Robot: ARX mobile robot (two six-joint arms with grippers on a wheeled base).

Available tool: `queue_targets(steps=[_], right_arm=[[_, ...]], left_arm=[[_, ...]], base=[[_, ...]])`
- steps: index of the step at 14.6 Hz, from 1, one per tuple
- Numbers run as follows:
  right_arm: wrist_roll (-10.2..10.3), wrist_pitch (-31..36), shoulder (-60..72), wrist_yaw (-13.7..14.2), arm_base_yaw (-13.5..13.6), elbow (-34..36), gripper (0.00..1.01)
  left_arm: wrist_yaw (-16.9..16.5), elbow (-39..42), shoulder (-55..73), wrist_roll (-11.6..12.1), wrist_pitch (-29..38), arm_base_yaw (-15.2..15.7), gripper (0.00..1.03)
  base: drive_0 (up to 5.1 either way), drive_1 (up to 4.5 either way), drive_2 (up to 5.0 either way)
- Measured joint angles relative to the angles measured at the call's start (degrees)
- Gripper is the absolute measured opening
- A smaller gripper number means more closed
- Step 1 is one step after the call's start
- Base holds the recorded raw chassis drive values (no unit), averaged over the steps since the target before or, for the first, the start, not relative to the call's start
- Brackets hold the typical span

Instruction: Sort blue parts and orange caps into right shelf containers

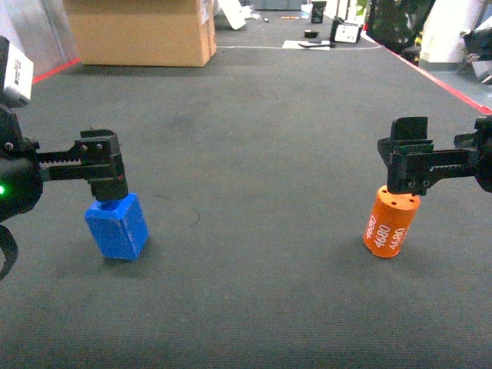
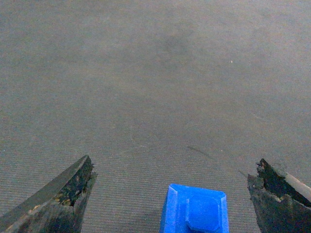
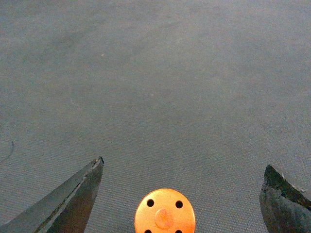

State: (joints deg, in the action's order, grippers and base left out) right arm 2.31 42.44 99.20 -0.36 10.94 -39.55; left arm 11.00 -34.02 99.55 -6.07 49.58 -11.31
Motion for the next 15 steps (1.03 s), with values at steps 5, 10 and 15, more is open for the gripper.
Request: queue_targets(steps=[5, 10, 15], right_arm=[[0.07, 0.96, 6.29, 0.55, 0.39, -2.8, 0.98], [0.72, 2.62, 11.67, 0.85, 0.72, -4.31, 0.98], [1.62, 3.21, 15.3, 1.05, 0.74, -5.84, 0.98]], left_arm=[[-0.09, -3.48, 6.49, 0.0, 1.84, -0.66, 0.98], [0.04, -5.16, 11.17, 0.04, 2.97, -0.94, 0.98], [-0.35, -5.97, 15.17, 0.09, 2.78, -1.07, 0.98]], base=[[0.0, 0.0, 0.0], [0.0, 0.0, 0.0], [0.0, 0.0, 0.0]])
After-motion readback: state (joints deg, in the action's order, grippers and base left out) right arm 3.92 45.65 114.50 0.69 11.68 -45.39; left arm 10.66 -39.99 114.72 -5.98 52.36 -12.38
